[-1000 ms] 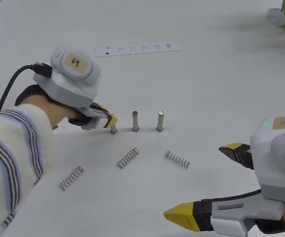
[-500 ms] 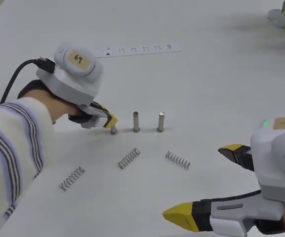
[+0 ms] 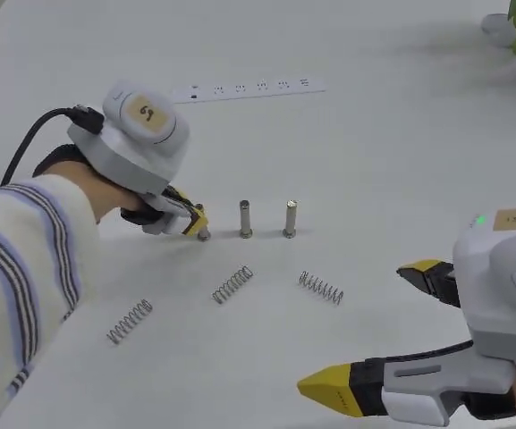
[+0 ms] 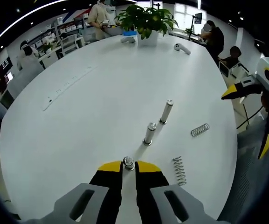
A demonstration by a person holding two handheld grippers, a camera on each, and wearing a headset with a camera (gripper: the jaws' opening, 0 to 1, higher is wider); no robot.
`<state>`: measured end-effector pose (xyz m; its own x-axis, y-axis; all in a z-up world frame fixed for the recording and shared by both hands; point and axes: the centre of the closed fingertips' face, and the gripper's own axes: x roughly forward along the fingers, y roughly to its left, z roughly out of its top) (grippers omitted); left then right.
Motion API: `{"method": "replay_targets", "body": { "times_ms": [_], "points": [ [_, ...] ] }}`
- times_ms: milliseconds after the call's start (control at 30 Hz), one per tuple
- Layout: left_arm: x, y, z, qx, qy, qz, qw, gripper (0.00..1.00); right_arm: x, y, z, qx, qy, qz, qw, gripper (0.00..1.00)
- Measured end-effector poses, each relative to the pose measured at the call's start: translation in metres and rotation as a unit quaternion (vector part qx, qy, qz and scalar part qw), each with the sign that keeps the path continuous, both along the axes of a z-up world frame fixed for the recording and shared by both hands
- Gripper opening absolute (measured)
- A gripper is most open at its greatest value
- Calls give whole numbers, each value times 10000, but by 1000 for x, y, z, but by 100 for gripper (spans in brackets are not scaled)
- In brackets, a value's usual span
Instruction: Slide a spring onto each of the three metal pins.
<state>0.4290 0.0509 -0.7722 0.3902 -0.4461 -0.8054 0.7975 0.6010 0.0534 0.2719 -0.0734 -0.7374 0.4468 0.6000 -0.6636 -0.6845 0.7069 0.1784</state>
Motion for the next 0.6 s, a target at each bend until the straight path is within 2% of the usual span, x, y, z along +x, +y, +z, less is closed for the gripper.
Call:
{"method": "replay_targets", "body": {
  "times_ms": [100,167,333,600],
  "points": [
    [2,1,0,-6,-29,37,10000,4,0,1,0,-7,1,22,10000,99],
    [0,1,0,-34,23,35,10000,4,0,2,1,-4,-8,31,10000,99],
    [1,2,0,-47,20,53,10000,6,0,2,0,-6,-9,27,10000,99],
    [-7,9,-5,-68,125,99,9999,10,-2,5,-1,-9,19,76,10000,99]
  ]
}}
